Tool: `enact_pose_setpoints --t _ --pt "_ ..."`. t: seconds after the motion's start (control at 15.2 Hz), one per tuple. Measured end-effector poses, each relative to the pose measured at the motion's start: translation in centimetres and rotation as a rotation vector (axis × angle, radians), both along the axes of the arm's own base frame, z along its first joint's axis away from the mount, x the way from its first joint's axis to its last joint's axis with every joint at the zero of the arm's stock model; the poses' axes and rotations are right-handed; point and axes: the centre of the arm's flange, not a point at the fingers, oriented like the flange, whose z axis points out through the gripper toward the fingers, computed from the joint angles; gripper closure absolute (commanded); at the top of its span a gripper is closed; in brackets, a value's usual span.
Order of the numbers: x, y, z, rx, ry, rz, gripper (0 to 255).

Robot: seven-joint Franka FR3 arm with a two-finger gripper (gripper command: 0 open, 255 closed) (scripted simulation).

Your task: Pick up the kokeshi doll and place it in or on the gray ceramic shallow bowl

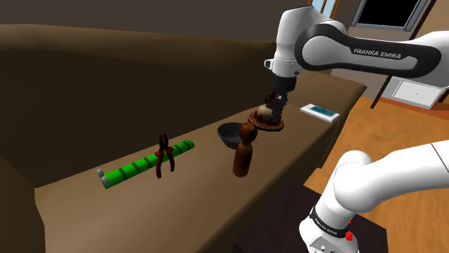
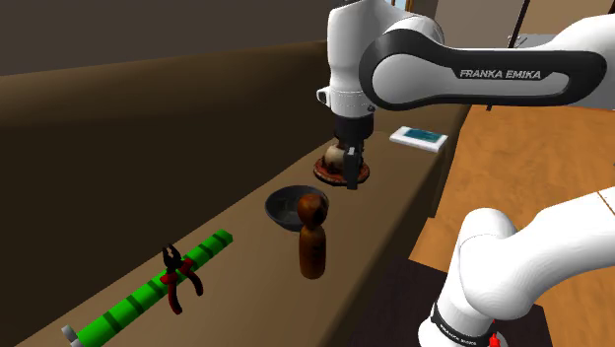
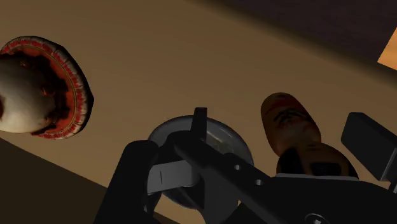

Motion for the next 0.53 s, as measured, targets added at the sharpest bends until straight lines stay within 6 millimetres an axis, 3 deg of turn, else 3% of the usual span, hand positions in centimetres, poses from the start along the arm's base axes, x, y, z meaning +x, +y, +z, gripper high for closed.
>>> enact_pose_setpoints --t 0.2,0.53 --pt "-0.5 0.7 -0.5 0.038 -0.05 -0.109 0" --pt "-0.9 3.9 -3.1 0.2 -0.255 -0.587 0"
